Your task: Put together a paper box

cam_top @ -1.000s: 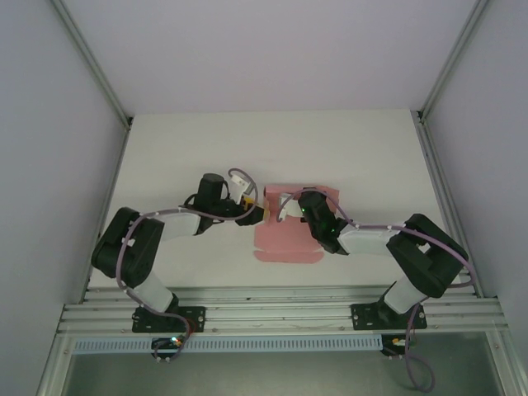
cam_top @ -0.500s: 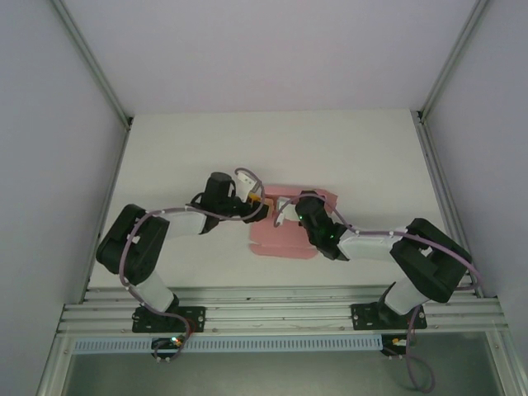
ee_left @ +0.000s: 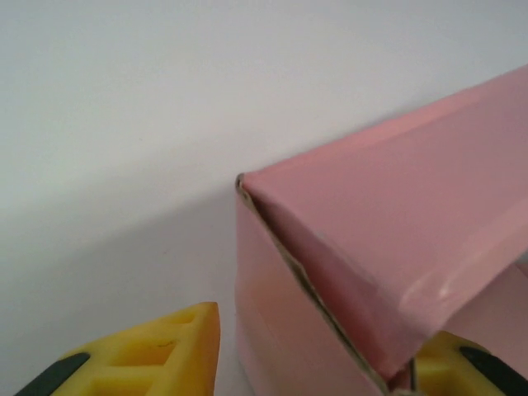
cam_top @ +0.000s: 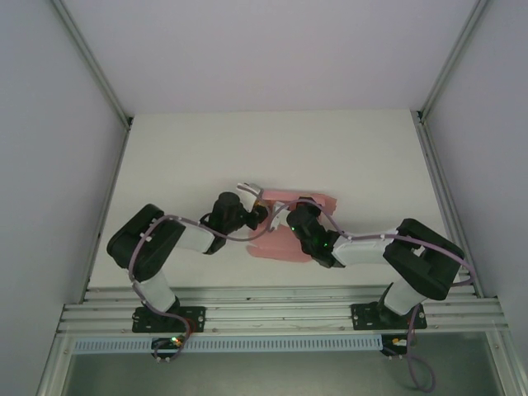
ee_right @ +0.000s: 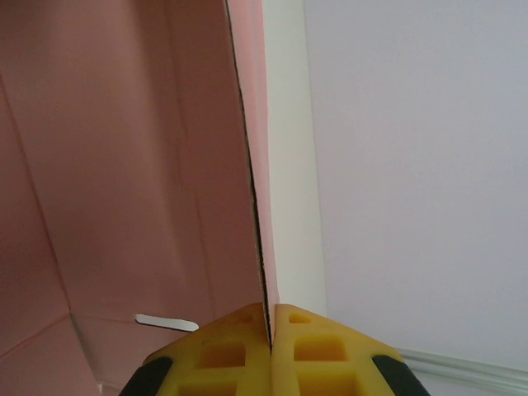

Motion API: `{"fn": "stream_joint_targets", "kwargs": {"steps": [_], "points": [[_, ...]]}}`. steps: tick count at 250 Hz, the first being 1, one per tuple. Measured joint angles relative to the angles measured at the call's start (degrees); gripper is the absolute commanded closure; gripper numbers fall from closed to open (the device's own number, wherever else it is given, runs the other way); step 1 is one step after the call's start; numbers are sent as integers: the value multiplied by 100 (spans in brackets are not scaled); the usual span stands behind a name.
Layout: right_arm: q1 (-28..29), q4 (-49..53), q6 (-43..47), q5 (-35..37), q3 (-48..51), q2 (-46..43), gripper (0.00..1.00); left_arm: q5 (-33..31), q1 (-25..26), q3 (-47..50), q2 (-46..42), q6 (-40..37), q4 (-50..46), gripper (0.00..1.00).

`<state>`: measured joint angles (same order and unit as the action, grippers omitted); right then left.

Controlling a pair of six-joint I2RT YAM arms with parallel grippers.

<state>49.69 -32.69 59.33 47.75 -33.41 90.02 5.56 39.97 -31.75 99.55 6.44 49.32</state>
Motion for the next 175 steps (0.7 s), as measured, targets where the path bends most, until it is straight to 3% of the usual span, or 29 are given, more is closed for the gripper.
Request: {"fn": "stream_joint_targets", "kwargs": {"steps": [38,57,63,91,103,158,175], "points": [[11,140,-164,48,-42,-7,100,-723,308,-50,98,-9,199,68],[39,271,-273,55,-76,-35,100,-1108,435,-105,164,-9,254,74],[46,326,-302,57,-90,-46,100,-1231,472,-133,188,-11,260,71],[46,544,-455,87,-170,-74,100,-1864,634,-339,282,26,153,85],[46,588,-509,101,-186,-83,100,-2081,688,-400,289,33,90,100],[72,916,-813,-63,-201,-280,100,-2739,894,-463,376,42,79,100],[66,1086,-1003,-155,-214,-374,71,-2813,931,-466,417,39,175,100]]}}
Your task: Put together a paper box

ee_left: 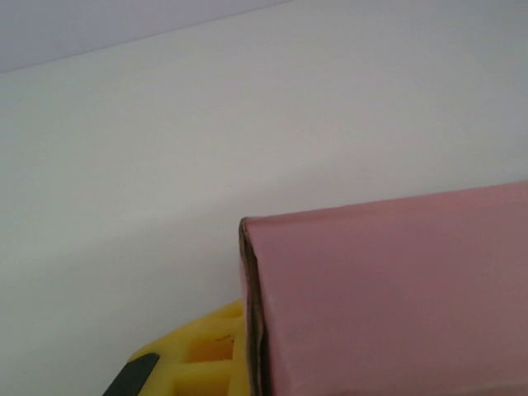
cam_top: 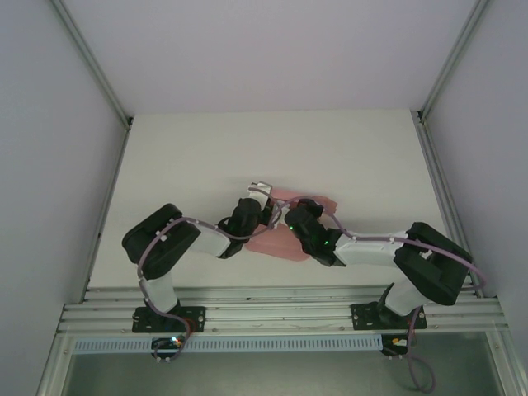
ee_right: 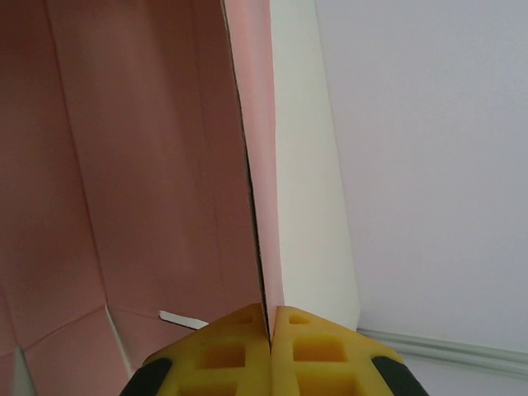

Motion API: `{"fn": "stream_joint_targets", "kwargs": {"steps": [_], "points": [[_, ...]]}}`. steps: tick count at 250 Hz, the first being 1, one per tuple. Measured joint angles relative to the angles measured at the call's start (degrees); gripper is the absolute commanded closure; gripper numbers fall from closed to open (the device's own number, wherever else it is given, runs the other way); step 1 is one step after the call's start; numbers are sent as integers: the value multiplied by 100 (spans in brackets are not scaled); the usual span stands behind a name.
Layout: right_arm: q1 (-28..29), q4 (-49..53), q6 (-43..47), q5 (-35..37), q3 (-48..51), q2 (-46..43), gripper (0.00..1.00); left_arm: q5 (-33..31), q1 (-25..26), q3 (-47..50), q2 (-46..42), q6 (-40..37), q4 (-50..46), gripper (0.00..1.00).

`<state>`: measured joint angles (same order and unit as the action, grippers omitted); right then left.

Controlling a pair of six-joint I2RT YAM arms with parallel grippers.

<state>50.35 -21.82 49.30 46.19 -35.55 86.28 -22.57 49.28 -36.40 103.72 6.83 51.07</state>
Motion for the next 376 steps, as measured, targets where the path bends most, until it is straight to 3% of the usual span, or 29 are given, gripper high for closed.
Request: {"fn": "stream_joint_targets", "kwargs": {"steps": [23,54,68,102,150,177,203,267,315,376], "points": [[-33,422,-295,-221,24,-136,57,-129,-107,81,114,-2,297,100],[-157,935,-754,-586,31,-358,49,-35,-247,166,275,0,643,100],[-243,1156,-929,-761,35,-599,38,79,-260,166,315,-2,750,100],[-485,1646,-1458,-1456,59,-1711,0,509,-267,210,428,-46,1099,100],[-1357,1908,-2417,-3029,122,-3530,1,1130,-289,214,428,-87,1119,100],[-2153,2133,-3182,-3751,-92,-3801,1,1652,-326,212,431,-87,1130,100],[-2559,2575,-3895,-4328,-835,-3178,0,2063,-332,136,468,-87,1110,100],[-2599,3324,-4533,-5399,-2446,-820,3,2629,-363,-66,581,-131,977,100],[-2599,3630,-4612,-5836,-2664,275,6,2780,-363,-186,581,-291,763,100],[-2649,3788,-4680,-6306,-2745,828,14,2809,-402,-284,584,-374,555,100]]}}
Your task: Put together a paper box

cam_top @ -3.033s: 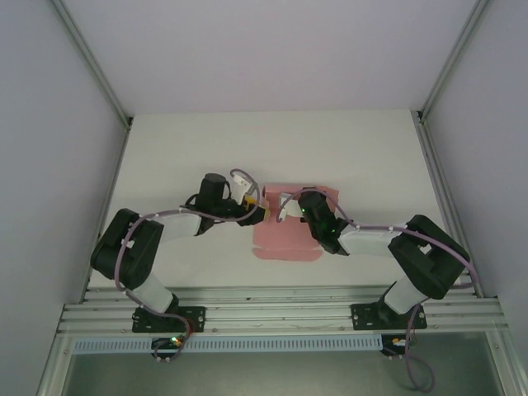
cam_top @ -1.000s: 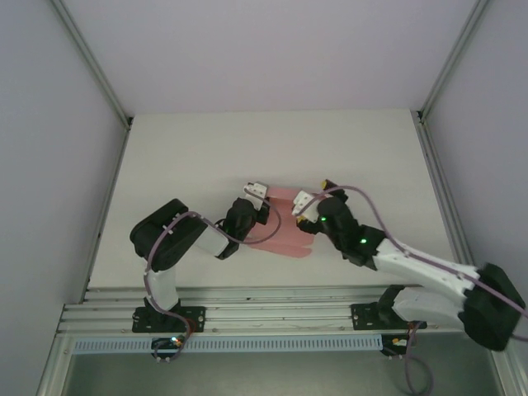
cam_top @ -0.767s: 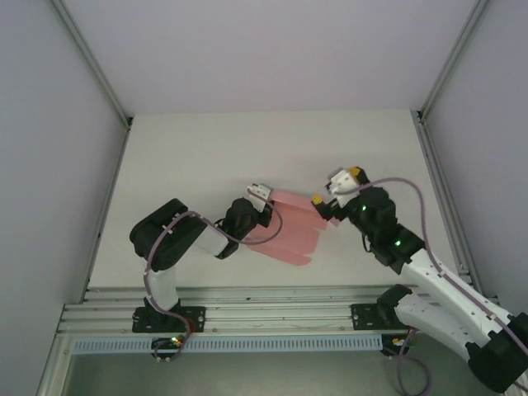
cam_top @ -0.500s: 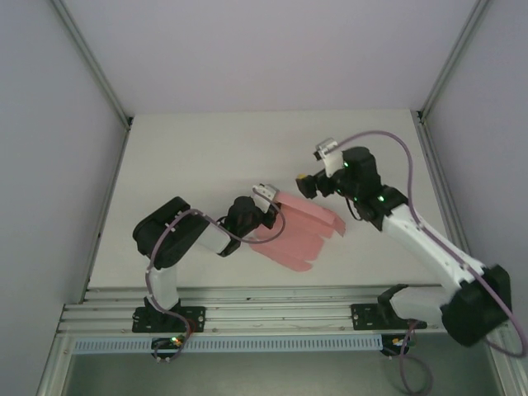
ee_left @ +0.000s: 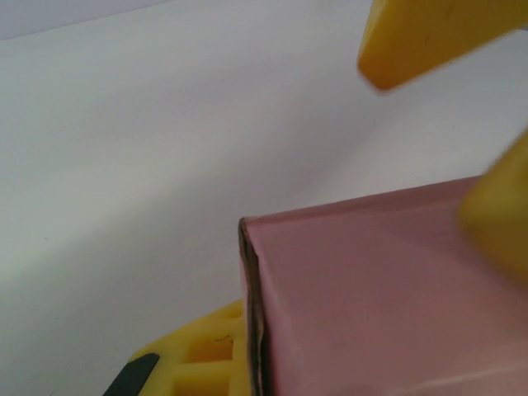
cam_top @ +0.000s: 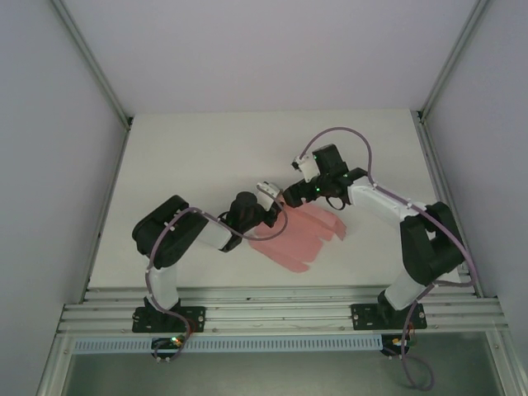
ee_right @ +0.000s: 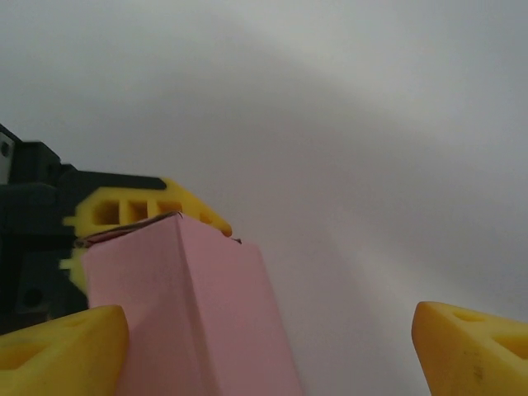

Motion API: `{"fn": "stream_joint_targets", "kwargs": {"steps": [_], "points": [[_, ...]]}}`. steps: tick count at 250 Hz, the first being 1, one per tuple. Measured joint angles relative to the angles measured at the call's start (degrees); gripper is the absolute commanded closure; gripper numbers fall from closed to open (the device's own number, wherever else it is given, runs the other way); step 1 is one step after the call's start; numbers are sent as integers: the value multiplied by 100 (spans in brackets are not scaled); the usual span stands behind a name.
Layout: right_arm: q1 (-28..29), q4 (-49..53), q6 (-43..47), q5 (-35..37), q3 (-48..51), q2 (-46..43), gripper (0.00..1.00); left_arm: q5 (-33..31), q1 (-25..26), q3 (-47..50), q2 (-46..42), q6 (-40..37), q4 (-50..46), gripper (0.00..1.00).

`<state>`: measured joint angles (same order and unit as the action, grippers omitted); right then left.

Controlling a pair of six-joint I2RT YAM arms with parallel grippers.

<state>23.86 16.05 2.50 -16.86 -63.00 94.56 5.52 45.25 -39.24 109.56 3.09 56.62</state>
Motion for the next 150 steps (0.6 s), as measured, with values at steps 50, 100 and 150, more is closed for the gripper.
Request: {"fn": "stream_joint_targets", "kwargs": {"steps": [50,100,150], "points": [[-9,-20,-212,-201,0,98,21,-4,-4,-2,-13,-37,-48,94],[-7,4,-505,-284,0,170,28,-61,-4,76,-129,-74,-142,80],[31,2,-693,-352,0,175,29,-192,7,286,-433,-81,-402,78]]}}
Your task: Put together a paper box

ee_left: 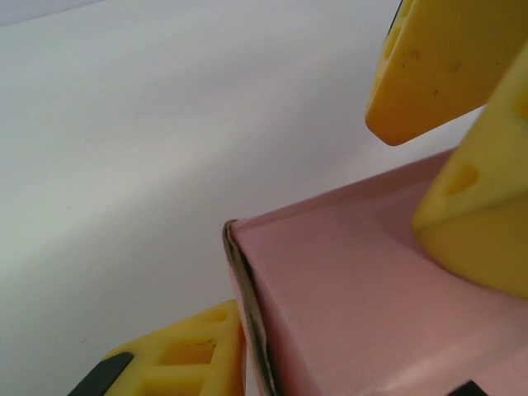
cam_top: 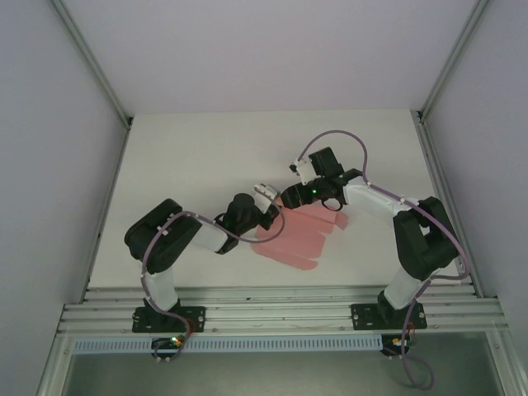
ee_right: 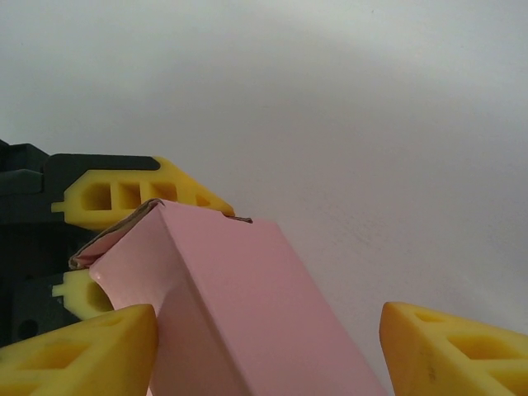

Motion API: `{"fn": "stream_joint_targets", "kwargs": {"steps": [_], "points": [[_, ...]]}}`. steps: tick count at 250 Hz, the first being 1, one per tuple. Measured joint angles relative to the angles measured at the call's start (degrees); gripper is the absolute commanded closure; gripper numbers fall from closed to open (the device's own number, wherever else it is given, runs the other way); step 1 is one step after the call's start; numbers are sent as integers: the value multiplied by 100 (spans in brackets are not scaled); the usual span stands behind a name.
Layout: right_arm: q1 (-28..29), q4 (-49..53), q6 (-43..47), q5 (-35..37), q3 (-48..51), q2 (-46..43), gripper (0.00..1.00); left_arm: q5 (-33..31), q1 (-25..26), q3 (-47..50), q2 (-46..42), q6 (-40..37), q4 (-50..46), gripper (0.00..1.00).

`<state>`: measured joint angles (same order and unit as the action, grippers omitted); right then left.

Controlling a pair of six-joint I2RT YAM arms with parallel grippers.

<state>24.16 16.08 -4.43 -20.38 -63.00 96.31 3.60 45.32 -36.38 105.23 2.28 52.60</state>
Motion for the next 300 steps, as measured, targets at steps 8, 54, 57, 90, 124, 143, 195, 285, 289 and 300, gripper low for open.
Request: {"fn": "stream_joint_targets", "kwargs": {"steps": [8,54,57,90,124,143,195,285,289,300], "points": [[2,0,-33,-7,0,0,29,-46,7,17,-28,0,-35,78],[11,4,-142,-33,0,0,30,-262,79,44,-72,-22,-85,78],[11,4,-146,-33,0,0,30,-269,79,44,-72,-22,-85,78],[11,44,-190,-101,0,0,29,-409,127,39,-68,-17,-68,100],[15,50,-236,-94,13,-15,18,-608,190,26,-20,-61,17,100],[-24,59,-273,-33,20,-52,11,-846,267,-2,-17,-70,22,100],[-243,22,-492,229,131,-734,0,-1394,345,-63,-256,-111,87,100],[-573,-83,-501,1113,960,-3814,0,-2170,341,-162,-1497,-87,-304,100],[-581,-33,-479,1172,979,-3919,0,-2188,341,-162,-1532,-79,-356,100],[-592,118,-446,1303,1010,-4142,1,-2212,341,-162,-1602,-42,-479,100]]}}
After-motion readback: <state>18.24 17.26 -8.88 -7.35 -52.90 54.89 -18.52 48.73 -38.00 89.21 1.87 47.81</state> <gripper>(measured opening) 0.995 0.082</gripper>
